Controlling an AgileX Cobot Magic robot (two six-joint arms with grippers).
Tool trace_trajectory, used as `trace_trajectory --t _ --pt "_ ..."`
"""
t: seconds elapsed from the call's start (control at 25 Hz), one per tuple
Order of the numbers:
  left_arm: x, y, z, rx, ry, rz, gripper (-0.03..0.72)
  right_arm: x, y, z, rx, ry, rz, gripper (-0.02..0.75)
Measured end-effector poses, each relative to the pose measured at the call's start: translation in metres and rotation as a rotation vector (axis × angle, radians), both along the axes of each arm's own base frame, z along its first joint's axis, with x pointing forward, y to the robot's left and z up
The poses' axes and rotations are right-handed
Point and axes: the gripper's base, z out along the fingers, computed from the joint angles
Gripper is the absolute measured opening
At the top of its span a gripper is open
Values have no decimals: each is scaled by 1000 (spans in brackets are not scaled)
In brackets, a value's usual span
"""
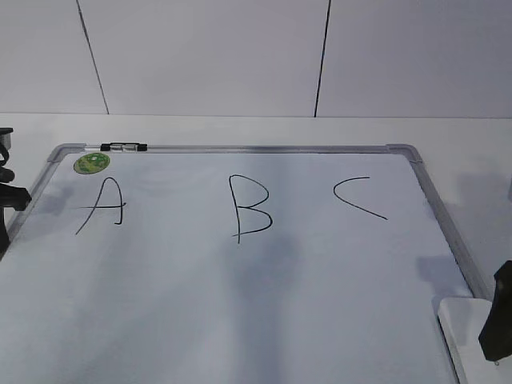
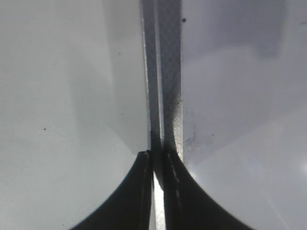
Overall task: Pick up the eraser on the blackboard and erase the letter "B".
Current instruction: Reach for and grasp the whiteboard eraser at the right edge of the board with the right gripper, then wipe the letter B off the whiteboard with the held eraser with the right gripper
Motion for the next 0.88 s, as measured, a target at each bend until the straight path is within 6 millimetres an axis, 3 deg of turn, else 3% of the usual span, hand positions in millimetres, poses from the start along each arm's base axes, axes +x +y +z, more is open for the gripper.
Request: trace_trajectory --t 0.24,0.52,0.88 --pt "0 0 0 0 0 0 20 6 1 -6 -3 -2 -3 680" --pt "0 0 0 0 0 0 20 12 16 -21 -71 33 69 680" --pt "0 0 0 0 0 0 20 21 16 -28 -102 -20 38 680"
